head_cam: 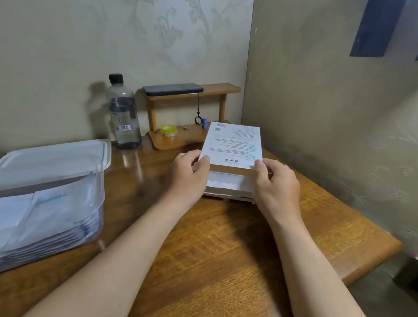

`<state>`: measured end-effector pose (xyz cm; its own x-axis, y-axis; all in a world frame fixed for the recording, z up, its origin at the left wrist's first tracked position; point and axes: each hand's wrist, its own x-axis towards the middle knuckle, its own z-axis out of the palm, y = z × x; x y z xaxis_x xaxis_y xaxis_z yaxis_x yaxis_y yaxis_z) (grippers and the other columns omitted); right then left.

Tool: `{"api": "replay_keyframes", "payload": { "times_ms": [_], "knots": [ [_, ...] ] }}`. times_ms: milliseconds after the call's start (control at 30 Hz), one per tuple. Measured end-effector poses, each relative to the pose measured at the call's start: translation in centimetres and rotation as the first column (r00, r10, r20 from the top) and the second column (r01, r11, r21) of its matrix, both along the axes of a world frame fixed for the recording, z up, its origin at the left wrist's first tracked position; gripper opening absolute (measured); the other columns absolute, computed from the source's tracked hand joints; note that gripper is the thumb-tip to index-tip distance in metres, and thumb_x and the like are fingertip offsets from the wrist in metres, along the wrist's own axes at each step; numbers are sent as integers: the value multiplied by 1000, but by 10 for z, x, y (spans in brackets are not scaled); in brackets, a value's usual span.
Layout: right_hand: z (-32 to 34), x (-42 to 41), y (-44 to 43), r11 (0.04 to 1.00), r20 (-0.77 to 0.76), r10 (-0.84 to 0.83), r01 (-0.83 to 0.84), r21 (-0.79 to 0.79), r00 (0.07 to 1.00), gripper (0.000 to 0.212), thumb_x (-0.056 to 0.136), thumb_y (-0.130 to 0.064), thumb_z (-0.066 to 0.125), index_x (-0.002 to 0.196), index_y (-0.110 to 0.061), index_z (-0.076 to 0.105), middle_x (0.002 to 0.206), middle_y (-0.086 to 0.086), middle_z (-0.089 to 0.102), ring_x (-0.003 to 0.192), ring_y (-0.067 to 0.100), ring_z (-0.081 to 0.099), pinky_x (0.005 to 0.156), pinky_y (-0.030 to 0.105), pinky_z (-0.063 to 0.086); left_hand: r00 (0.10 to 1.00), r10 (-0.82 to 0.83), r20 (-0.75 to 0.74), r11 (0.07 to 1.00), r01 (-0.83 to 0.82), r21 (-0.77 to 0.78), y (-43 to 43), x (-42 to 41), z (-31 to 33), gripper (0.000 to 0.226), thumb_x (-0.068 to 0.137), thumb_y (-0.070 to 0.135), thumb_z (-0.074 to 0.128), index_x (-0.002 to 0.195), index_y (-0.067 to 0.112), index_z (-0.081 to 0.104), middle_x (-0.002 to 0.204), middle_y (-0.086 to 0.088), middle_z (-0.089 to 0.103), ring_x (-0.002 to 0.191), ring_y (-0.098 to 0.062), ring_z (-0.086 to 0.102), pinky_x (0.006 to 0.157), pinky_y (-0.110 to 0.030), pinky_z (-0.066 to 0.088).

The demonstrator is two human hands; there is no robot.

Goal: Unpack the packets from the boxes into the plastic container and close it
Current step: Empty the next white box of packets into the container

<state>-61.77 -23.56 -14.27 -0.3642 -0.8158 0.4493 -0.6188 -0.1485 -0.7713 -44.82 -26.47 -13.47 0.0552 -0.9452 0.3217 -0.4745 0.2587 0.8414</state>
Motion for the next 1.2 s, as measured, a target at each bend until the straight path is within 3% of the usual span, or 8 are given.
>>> {"api": "replay_keyframes", "payload": {
  "times_ms": [333,467,567,667,767,833,933,1200],
  "knots": [
    [-3,1,-2,997,-7,-33,33,70,999,31,102,-31,47,113,-14,71,106,3,70,98,19,56,77,29,40,1000,13,0,999,-13,31,2,0,-10,47,103,31,54,146,10,51,144,-5,55,126,-19,55,100,-32,51],
    [-3,2,-1,997,-2,-34,34,73,999,32,102,-31,48,115,-13,71,110,3,70,101,18,56,79,29,39,1000,-6,-16,999,7,32,6,1,-9,37,104,26,54,138,10,57,137,-4,60,111,-9,54,74,-8,42],
    [-1,2,1,997,1,-32,32,67,999,32,102,-31,47,114,-13,71,112,3,70,102,18,56,80,28,38,1000,-4,-22,1000,4,21,7,1,-10,37,105,25,52,138,10,56,139,-3,60,109,-5,50,69,-3,36],
    [0,3,3,997,14,-25,24,77,1000,34,103,-31,45,115,-13,71,113,1,69,100,16,54,78,28,37,1000,13,-14,1000,-13,14,5,1,-11,40,106,29,50,142,12,54,142,-3,58,113,-7,50,72,-6,38],
    [2,3,5,997,21,-13,11,78,1000,35,103,-30,43,110,-11,71,108,1,69,95,16,53,75,31,38,999,30,-17,999,-30,20,5,1,-11,45,106,33,48,147,13,49,147,-4,54,128,-16,51,91,-22,48],
    [3,3,6,997,30,-4,2,79,1000,34,104,-30,41,111,-12,70,105,-2,67,94,14,51,75,30,37,999,35,-35,999,-34,35,5,0,-10,47,107,34,47,149,13,47,149,-4,52,133,-17,49,98,-25,44],
    [3,4,8,997,35,-2,-1,82,999,36,104,-32,41,125,-14,64,115,-3,65,99,11,49,79,28,36,997,38,-61,998,-35,46,6,0,-9,48,106,33,48,150,12,46,149,-5,52,133,-16,50,99,-24,42],
    [6,4,12,997,62,-20,15,76,998,36,104,-32,40,109,-8,66,89,0,59,90,16,51,75,33,39,997,27,-77,998,-22,64,9,0,-9,49,107,34,46,151,13,43,150,-5,50,134,-16,48,95,-22,38]
  ]
}}
